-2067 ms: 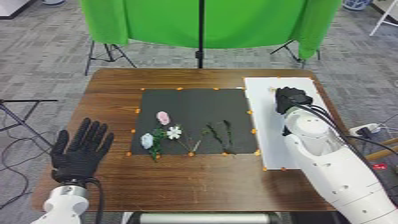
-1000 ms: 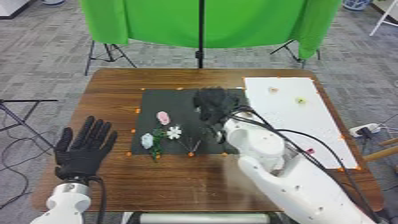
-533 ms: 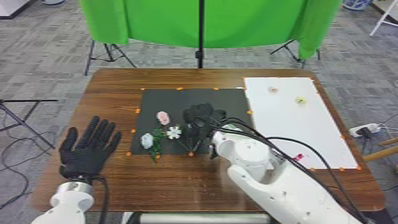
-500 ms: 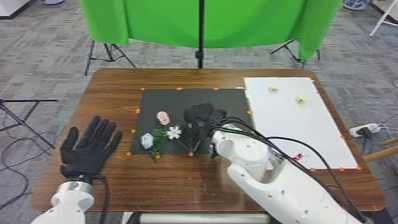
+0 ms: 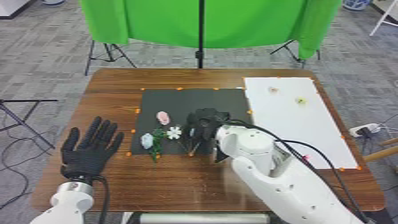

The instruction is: Arrange flowers

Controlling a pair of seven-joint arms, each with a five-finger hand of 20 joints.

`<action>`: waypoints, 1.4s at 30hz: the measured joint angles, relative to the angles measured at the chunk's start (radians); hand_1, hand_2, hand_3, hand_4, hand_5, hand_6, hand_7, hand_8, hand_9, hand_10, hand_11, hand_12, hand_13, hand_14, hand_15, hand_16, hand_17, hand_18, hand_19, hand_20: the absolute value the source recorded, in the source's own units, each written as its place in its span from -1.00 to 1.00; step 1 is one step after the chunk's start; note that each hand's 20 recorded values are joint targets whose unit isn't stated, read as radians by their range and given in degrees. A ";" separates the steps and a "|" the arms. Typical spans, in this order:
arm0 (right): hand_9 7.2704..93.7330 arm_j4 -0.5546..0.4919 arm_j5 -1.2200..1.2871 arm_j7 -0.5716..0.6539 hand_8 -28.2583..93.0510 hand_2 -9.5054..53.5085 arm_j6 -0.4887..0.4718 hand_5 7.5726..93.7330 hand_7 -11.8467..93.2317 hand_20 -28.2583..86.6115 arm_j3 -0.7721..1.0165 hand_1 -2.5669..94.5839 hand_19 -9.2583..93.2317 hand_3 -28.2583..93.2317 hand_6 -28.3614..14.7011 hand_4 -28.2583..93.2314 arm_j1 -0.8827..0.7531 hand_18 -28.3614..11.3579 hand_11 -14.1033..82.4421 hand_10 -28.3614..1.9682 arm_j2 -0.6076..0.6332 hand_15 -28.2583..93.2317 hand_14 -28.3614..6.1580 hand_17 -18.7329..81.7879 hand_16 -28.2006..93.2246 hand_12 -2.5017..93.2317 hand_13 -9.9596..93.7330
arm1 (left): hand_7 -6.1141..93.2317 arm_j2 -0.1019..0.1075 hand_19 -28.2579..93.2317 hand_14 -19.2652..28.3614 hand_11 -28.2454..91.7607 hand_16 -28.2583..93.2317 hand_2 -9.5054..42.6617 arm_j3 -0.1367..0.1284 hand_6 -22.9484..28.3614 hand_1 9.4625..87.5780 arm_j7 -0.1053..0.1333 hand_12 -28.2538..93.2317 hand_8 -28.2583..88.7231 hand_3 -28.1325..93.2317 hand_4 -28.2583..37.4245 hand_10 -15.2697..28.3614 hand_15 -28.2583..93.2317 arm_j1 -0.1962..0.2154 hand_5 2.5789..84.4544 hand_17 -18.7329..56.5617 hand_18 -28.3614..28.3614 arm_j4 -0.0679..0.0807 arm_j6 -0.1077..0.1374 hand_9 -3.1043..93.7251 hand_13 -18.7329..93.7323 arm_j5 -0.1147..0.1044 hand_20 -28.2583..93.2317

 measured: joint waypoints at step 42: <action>-0.12 0.368 -0.059 0.191 -0.79 -1.00 0.362 -0.06 -0.42 -0.06 0.462 -0.04 0.58 0.86 0.19 -1.00 -0.035 -0.63 -0.43 0.00 0.139 -0.13 -0.17 -0.17 -0.34 -0.74 -0.01 | -0.67 -0.018 0.07 0.49 -0.19 -0.66 0.05 0.016 0.31 -0.63 0.020 -0.38 -0.67 0.70 -1.00 0.44 0.06 0.025 0.07 -0.74 0.49 -0.009 0.004 -0.15 -0.18 0.023 -0.34</action>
